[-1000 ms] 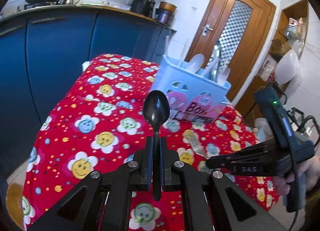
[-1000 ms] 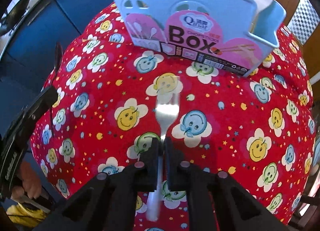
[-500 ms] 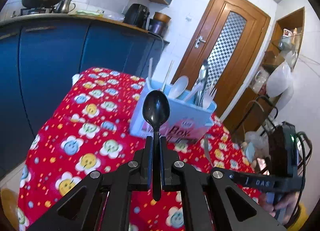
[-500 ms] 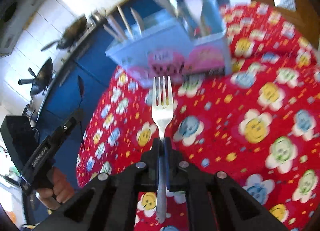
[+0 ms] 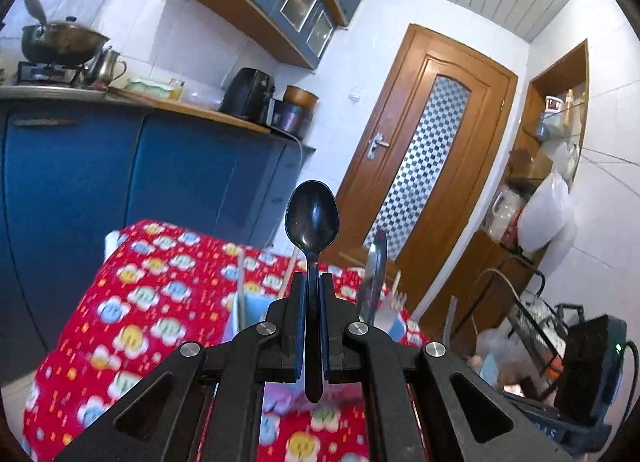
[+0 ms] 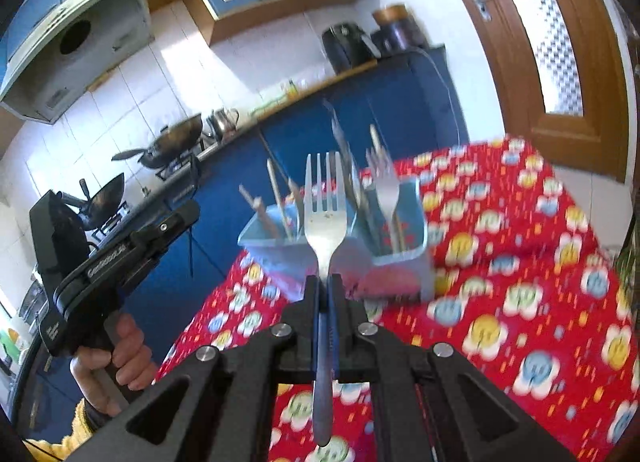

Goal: Organize utensils
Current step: 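Lower the black spoon into the caddy with the left tool while the right tool releases the metal fork there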

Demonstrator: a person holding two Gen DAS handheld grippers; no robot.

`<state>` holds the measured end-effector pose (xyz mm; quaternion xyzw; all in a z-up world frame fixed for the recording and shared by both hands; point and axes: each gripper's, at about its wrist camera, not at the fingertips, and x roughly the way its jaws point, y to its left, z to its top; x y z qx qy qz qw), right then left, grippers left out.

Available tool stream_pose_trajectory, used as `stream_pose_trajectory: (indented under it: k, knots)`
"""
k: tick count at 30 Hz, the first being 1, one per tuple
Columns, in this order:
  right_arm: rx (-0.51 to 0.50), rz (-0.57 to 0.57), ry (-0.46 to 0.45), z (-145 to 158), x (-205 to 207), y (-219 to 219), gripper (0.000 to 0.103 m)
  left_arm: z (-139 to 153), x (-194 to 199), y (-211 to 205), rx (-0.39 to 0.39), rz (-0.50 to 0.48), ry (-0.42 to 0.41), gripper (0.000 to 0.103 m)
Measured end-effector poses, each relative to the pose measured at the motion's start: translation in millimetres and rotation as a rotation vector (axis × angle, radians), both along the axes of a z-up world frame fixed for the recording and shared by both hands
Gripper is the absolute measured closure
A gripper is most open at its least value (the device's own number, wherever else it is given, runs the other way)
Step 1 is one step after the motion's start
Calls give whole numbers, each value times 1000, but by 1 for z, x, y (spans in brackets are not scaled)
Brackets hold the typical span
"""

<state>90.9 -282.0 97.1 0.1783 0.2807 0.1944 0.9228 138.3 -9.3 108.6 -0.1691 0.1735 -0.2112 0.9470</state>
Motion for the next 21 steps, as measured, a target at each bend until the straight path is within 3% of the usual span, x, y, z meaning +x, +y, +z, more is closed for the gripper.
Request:
stream_pose_trajectory:
  k: [6, 21]
  knots:
    - [1, -34, -80, 8, 20, -12, 97, -3, 30, -12, -22, -9, -23, 97]
    - [-128, -88, -320, 17, 80, 0, 97, -44, 36, -28, 93, 83, -144, 97]
